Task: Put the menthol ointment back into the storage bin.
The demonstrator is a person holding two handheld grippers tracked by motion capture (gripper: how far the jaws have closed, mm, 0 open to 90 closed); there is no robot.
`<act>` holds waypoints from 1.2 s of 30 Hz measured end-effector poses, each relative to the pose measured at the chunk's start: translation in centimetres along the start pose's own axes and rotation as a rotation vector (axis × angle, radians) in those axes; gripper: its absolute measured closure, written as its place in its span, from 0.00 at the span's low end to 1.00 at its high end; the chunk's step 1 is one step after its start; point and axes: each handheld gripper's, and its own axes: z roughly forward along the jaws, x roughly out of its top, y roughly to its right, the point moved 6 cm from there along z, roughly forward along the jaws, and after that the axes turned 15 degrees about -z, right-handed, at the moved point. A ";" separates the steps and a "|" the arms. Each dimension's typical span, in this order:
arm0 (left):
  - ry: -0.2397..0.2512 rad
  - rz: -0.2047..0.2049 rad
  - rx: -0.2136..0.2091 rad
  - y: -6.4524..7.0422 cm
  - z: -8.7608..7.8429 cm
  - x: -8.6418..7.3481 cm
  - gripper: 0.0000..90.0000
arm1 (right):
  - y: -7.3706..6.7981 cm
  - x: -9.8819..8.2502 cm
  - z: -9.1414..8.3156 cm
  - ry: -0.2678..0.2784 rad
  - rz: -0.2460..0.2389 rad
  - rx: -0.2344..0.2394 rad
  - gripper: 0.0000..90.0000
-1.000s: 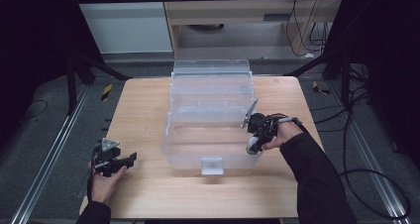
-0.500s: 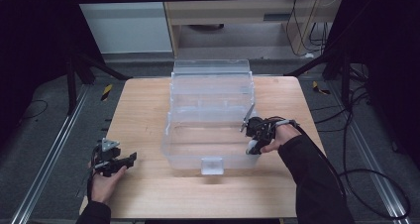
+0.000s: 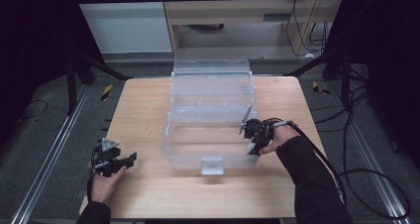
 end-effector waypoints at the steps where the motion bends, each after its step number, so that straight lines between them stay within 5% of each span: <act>1: 0.000 0.001 0.001 0.0 0.0 0.0 0.36 | 0.0 0.0 -0.1 0.003 -0.002 -0.002 0.55; 15: 0.002 -0.002 -0.001 0.0 -0.1 0.0 0.36 | -0.1 0.0 -1.6 0.073 0.058 -0.052 0.52; 21: 0.002 -0.002 -0.001 0.0 -0.1 0.0 0.36 | -0.4 -0.6 -3.9 0.224 0.135 -0.133 0.46; 28: 0.003 -0.001 -0.001 0.0 -0.1 0.0 0.36 | -0.5 -2.0 -5.1 0.312 0.200 -0.197 0.40; 36: 0.008 -0.004 -0.003 0.1 -0.2 0.1 0.36 | -0.6 -4.8 -6.0 0.457 0.324 -0.341 0.37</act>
